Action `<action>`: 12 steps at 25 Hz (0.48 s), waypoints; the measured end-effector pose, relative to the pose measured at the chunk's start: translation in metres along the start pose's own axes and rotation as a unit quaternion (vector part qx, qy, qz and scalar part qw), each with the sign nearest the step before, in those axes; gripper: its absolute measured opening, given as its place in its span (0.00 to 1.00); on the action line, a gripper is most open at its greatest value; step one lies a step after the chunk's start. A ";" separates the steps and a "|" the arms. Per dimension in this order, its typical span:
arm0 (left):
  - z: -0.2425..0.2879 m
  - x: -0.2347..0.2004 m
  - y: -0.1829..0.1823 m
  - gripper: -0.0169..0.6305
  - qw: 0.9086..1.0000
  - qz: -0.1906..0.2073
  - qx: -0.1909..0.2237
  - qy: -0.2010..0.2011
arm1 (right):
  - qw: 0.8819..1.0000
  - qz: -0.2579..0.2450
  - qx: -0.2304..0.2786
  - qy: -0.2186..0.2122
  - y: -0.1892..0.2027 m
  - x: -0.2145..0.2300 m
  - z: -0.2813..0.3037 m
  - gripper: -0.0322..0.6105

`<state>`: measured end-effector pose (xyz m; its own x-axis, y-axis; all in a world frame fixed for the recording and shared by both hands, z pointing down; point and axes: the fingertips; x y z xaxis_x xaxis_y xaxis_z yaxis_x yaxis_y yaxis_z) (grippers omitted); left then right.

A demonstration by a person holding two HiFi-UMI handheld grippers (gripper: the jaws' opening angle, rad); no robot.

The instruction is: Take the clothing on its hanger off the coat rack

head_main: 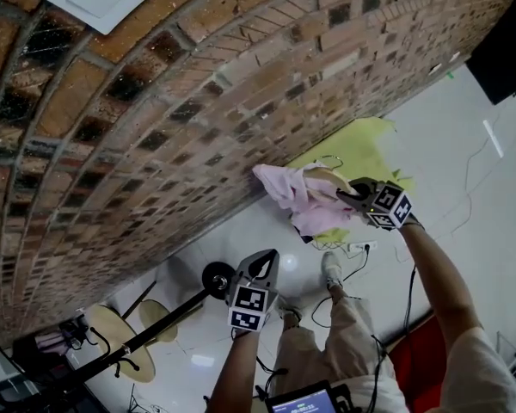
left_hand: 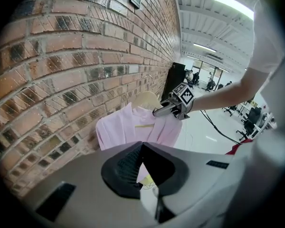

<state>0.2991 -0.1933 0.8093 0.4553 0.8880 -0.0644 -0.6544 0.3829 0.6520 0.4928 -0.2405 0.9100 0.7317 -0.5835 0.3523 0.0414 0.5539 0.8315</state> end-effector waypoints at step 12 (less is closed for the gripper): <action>0.040 -0.020 0.018 0.04 0.999 0.020 -0.030 0.020 | 0.992 0.122 -0.013 0.033 0.097 0.064 0.053 0.05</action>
<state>0.3024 -0.2140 0.8522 0.4052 0.9115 -0.0700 -0.7065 0.3609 0.6088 0.5082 -0.2557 1.0361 0.7651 -0.3910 0.5115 -0.1247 0.6895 0.7135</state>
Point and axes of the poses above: the fingertips, and each gripper's own axes: z forward along the fingers, x to its right, y out of its underside, and after that the axes turned 1 degree about z, right-handed
